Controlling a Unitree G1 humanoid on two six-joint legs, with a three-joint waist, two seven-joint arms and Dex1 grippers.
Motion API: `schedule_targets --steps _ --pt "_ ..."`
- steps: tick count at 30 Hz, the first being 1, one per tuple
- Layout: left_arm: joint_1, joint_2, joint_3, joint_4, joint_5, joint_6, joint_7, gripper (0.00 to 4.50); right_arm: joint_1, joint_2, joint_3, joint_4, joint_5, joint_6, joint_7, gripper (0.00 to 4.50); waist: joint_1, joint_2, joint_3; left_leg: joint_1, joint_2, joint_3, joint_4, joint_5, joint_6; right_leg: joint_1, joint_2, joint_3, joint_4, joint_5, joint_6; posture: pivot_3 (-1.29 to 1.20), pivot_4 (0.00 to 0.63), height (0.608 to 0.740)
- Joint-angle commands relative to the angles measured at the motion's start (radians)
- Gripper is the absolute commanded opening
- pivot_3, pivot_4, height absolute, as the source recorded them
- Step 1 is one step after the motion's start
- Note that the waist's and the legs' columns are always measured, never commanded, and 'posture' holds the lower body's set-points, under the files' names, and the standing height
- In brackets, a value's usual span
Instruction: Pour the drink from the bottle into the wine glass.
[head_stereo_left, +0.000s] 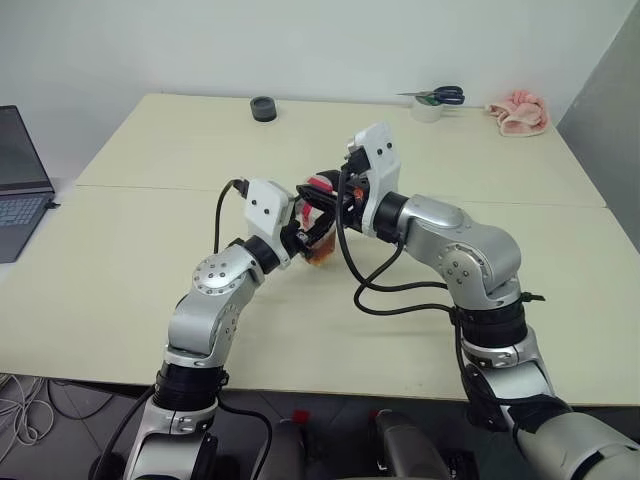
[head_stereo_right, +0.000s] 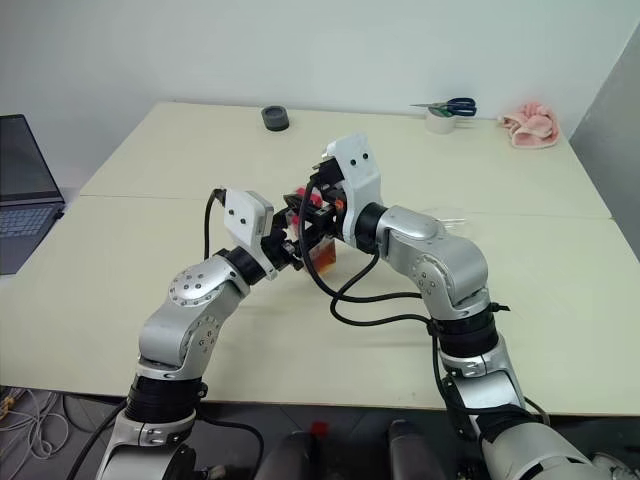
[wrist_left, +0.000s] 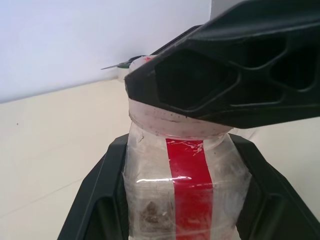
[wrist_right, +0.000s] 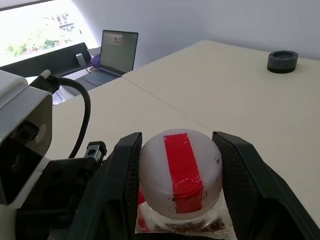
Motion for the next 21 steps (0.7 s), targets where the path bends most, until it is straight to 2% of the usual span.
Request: schedule_targets --steps 1,5,8,11,14,21 --pt "-0.011 0.003 0.011 -0.063 -0.020 -0.009 -0.014 2.13 -0.011 -0.020 0.020 0.012 0.003 -0.065 0.087 1.90 0.000 0.000 0.000 0.000 0.000 0.000 0.000 0.000 0.000 0.000 0.000 0.000 0.000 -0.001 0.001 0.00 0.150 0.740" --pt "-0.026 -0.007 0.022 -0.050 -0.050 -0.020 -0.045 2.13 -0.018 -0.135 0.134 0.096 0.075 -0.248 0.591 1.90 0.003 0.000 0.001 0.000 0.000 0.000 0.000 0.000 0.000 0.000 0.000 0.000 -0.001 -0.002 0.003 0.00 0.150 0.740" --pt "-0.040 -0.013 0.008 -0.032 -0.057 -0.017 -0.074 2.13 -0.085 -0.156 0.165 0.267 0.049 -0.366 0.822 1.90 0.000 0.000 0.001 0.000 -0.001 0.001 0.000 0.000 0.000 0.001 0.000 0.000 -0.003 -0.002 0.003 0.00 0.150 0.740" --pt "-0.059 -0.021 -0.001 -0.034 -0.072 -0.003 -0.089 2.13 -0.151 -0.150 0.167 0.434 -0.039 -0.499 0.903 1.90 -0.011 0.001 0.001 0.002 0.001 0.001 0.000 0.000 0.000 0.001 0.001 0.001 -0.001 -0.002 0.003 0.00 0.150 0.740" --pt "-0.061 -0.023 0.001 -0.043 -0.072 0.007 -0.090 2.13 -0.190 -0.128 0.124 0.522 -0.062 -0.548 0.915 1.90 -0.012 0.001 0.001 0.002 0.002 0.000 0.000 0.000 0.000 0.001 0.003 0.000 0.000 -0.002 0.003 0.00 0.150 0.740" --pt "-0.038 -0.009 0.014 -0.060 -0.081 0.037 -0.102 2.13 -0.176 -0.144 0.056 0.496 -0.029 -0.445 0.891 1.90 -0.001 0.001 0.001 0.000 0.000 0.000 0.000 0.000 0.000 0.000 0.000 0.000 0.000 0.001 -0.002 0.00 0.150 0.740"
